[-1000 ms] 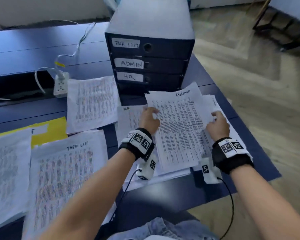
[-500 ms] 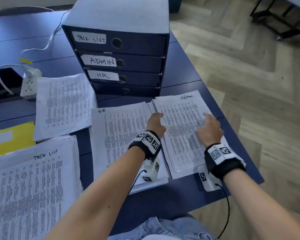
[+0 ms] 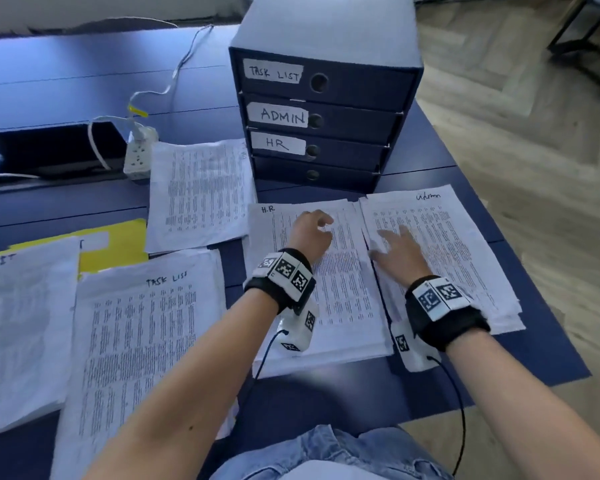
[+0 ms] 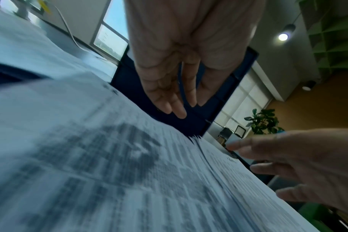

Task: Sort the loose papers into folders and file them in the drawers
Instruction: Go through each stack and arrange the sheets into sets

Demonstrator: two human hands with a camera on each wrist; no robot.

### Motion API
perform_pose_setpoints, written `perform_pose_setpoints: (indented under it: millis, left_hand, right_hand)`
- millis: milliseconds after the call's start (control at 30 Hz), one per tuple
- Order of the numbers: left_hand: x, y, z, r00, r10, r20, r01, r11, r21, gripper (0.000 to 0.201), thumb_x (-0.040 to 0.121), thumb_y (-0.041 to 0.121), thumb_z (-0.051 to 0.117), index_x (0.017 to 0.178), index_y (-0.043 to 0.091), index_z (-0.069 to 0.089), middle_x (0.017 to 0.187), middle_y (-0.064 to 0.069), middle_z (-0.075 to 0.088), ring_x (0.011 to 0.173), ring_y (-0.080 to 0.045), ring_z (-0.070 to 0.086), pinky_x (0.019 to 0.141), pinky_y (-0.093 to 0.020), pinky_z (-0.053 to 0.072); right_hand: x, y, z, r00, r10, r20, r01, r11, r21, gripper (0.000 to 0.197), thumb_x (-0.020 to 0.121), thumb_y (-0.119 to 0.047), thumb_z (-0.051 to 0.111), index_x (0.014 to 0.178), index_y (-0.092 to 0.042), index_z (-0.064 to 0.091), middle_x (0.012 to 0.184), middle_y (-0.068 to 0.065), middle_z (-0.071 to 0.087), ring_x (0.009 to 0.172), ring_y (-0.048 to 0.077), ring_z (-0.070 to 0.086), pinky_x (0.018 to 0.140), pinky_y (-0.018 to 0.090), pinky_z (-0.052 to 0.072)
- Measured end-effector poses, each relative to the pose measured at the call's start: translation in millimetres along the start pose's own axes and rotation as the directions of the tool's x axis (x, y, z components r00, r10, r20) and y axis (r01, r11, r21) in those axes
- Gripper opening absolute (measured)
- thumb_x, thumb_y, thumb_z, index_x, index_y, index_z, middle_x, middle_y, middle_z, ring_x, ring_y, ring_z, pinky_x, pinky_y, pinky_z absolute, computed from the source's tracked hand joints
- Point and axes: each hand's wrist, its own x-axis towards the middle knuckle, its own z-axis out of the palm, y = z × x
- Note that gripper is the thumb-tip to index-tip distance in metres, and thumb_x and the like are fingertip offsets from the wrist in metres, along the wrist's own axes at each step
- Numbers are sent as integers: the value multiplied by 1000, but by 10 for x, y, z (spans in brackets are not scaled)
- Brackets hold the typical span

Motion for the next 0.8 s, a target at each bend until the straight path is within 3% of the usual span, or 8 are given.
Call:
perform_pose_setpoints:
  millis: [100,200,300,400,500,600,700,800]
  left_hand:
    - [-200,-207,-459,999,-4,-51,2,999,-36,26,91,4,48,114,6,59,120,-9,56,108,-24,56,88,-30,48]
    - [-424,-499,-984,991,-15,-132,12,1000,-22,24,90,4,50,111,3,62,115,-12,61,106,-24,57,88,-25,44]
    - [-622,-870,-1477,978,-47,-202,52,999,17,23,89,4,50,106,1,64,111,-13,65,103,-25,59,82,-20,40]
    - [-782,-1249,-1867,966,-92,-243,113,991,75,24,89,4,50,107,1,65,110,-13,66,103,-25,58,79,-19,38]
    - [-911,-1606,-2123,957,-132,-257,170,977,130,25,89,4,49,109,1,64,112,-15,65,107,-26,57,85,-23,40]
    - [-973,-1947,-2242,962,-187,-197,231,944,234,29,88,7,51,115,3,61,121,-16,59,114,-28,52,95,-29,41]
    - [-1042,-2200,-2276,965,-235,-119,263,879,397,54,82,24,67,130,11,48,136,-11,42,128,-27,37,106,-40,35]
    - [-1092,-2331,-2254,967,-248,-51,237,814,531,84,75,44,72,142,15,30,145,-7,29,135,-27,24,108,-45,29]
  right_hand:
    - [-116,-530,200,991,-131,9,131,990,61,52,94,-31,51,142,-19,36,157,7,5,143,25,13,113,40,18]
    - [-277,-1075,475,973,-227,42,223,972,74,50,92,-28,54,139,-18,41,156,6,12,142,24,18,112,36,22]
    - [-510,-1530,811,946,-315,80,309,947,84,46,91,-22,54,135,-12,46,146,8,30,136,25,28,106,33,28]
    - [-724,-1847,1170,922,-361,140,357,932,56,45,91,-21,54,134,-11,47,144,9,33,136,26,28,105,33,27]
    - [-856,-2051,1534,902,-384,198,389,921,18,43,91,-21,54,132,-11,49,146,10,33,135,24,31,106,31,28]
    - [-963,-2157,1863,905,-360,228,372,928,-13,41,89,-21,55,129,-12,52,144,9,35,132,26,34,106,35,31]
    - [-1034,-2213,2106,919,-312,239,345,932,-110,42,89,-23,55,131,-16,49,148,8,28,135,26,25,109,41,28]
    - [-1037,-2232,2223,927,-307,215,352,911,-216,46,89,-24,55,134,-22,45,151,6,25,137,25,23,109,44,26]
